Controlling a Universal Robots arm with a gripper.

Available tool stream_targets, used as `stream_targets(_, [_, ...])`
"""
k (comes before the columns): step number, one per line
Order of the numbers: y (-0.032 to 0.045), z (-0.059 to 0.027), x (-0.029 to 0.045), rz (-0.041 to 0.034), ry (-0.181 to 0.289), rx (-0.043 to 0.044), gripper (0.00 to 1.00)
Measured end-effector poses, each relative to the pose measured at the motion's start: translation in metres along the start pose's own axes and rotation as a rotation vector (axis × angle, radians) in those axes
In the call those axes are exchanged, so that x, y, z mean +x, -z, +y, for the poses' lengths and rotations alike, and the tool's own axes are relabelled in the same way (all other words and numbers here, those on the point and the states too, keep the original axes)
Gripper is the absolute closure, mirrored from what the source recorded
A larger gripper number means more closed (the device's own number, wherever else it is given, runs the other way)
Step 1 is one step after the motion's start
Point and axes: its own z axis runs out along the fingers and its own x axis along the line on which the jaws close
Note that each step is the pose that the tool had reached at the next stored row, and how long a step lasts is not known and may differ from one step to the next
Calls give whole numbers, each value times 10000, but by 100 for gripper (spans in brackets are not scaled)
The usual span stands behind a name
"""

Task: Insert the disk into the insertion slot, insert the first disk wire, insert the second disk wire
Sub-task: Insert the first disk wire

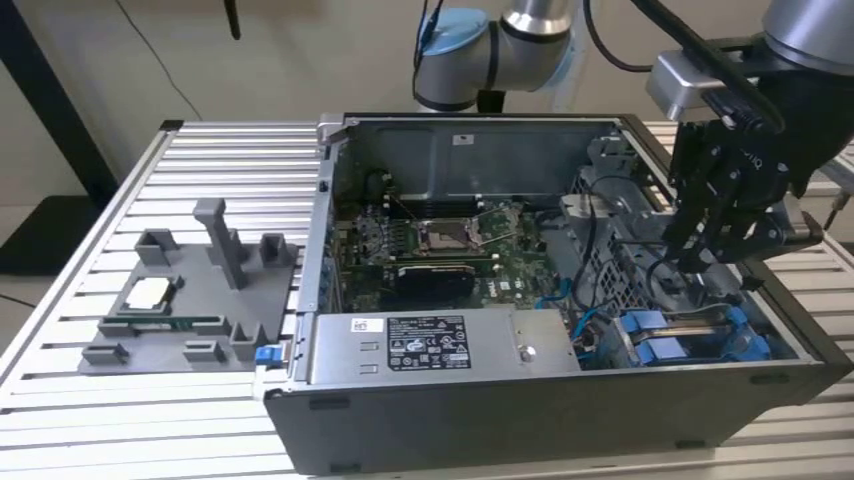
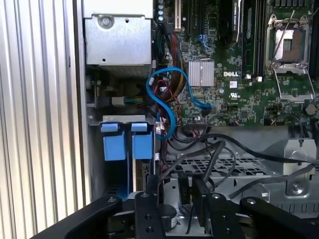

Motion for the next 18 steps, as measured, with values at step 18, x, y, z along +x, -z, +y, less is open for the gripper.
stream_targets(18, [-28, 20, 0, -311, -59, 62, 81])
